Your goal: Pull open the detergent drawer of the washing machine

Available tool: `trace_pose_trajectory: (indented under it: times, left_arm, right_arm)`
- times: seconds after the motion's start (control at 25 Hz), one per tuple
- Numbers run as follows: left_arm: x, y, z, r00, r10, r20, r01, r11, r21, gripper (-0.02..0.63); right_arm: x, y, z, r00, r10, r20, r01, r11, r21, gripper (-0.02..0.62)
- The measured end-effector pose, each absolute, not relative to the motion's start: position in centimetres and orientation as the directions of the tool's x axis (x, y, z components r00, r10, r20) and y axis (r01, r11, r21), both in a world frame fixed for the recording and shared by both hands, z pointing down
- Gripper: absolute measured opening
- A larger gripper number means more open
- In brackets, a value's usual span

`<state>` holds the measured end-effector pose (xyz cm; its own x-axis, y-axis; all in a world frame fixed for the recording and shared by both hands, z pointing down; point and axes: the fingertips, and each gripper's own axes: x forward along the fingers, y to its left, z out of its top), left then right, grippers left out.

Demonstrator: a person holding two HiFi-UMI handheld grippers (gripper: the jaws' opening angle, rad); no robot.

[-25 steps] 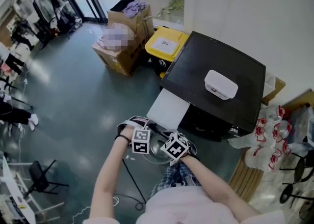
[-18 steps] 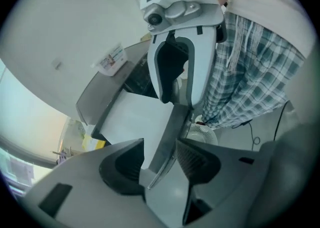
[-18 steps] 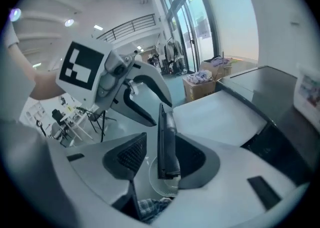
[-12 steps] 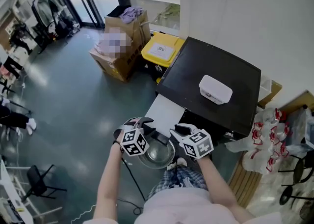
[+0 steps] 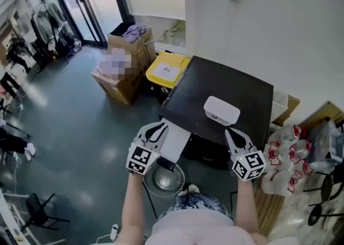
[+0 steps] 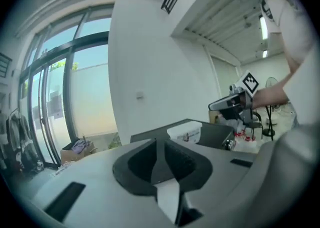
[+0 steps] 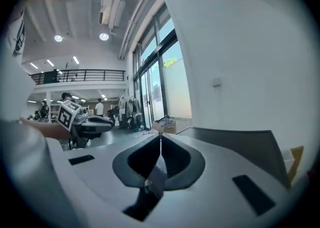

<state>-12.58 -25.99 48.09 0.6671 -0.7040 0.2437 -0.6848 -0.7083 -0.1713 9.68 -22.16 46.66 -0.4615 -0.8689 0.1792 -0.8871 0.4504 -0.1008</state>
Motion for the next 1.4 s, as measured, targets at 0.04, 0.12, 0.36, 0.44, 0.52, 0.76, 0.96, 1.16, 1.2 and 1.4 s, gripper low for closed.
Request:
trace_pose_trajectory:
  times: [0.04, 0.12, 0.36, 0.44, 0.52, 0.76, 0.96, 1.16, 1.2, 1.4]
  left_arm:
    - [-12.2, -26.3, 47.4, 0.664, -0.716, 0.217, -0.7, -0.697, -0.156, 0.064]
    - [-11.5, -26.7, 46.3, 0.651, -0.738, 0.175, -0.727, -0.673, -0.133, 0.06]
    - [-9.8, -27.4, 43.8, 0.602, -0.796, 0.063, -0.794, -0.605, -0.063, 0.031]
    - [-9.4, -27.0, 43.5, 0.582, -0.812, 0.037, -0.811, -0.583, -0.048, 0.026]
    - [-9.0, -26.8, 43.3, 0.566, -0.825, 0.015, -0.824, -0.566, -0.029, 0.026]
    - [-7.7, -26.5, 43.4, 0.569, -0.822, 0.013, -0.821, -0.569, -0.032, 0.025]
    - [-6.9, -26.5, 43.7, 0.573, -0.819, 0.017, -0.819, -0.573, -0.027, 0.025]
    - [-6.2, -26.2, 44.0, 0.572, -0.82, 0.032, -0.819, -0.572, -0.038, 0.025]
    - [-6.2, -26.2, 44.0, 0.573, -0.819, 0.034, -0.818, -0.574, -0.038, 0.025]
    - [-5.9, -25.8, 44.7, 0.575, -0.817, 0.05, -0.816, -0.576, -0.037, 0.025]
  right_arm:
    - [10.8, -22.0, 46.0, -0.439, -0.886, 0.149, -0.898, 0.427, -0.104, 0.022]
    - [12.7, -21.7, 45.0, -0.399, -0.912, 0.1, -0.916, 0.391, -0.091, 0.018]
    - [16.1, -20.7, 43.4, -0.3, -0.954, -0.003, -0.953, 0.3, -0.042, 0.018]
    - [16.9, -20.1, 43.3, -0.275, -0.961, -0.023, -0.961, 0.276, -0.031, 0.017]
    - [17.8, -19.8, 43.2, -0.251, -0.967, -0.036, -0.968, 0.252, -0.021, 0.017]
    - [20.6, -18.7, 43.3, -0.163, -0.985, -0.061, -0.985, 0.166, -0.037, 0.017]
    - [22.1, -18.4, 43.5, -0.126, -0.99, -0.069, -0.989, 0.131, -0.063, 0.015]
    - [21.9, -18.4, 43.6, -0.134, -0.99, -0.045, -0.99, 0.136, -0.037, 0.015]
    - [21.8, -18.4, 43.6, -0.141, -0.989, -0.043, -0.989, 0.142, -0.034, 0.015]
    - [21.3, -18.3, 43.8, -0.163, -0.986, -0.029, -0.986, 0.163, -0.025, 0.015]
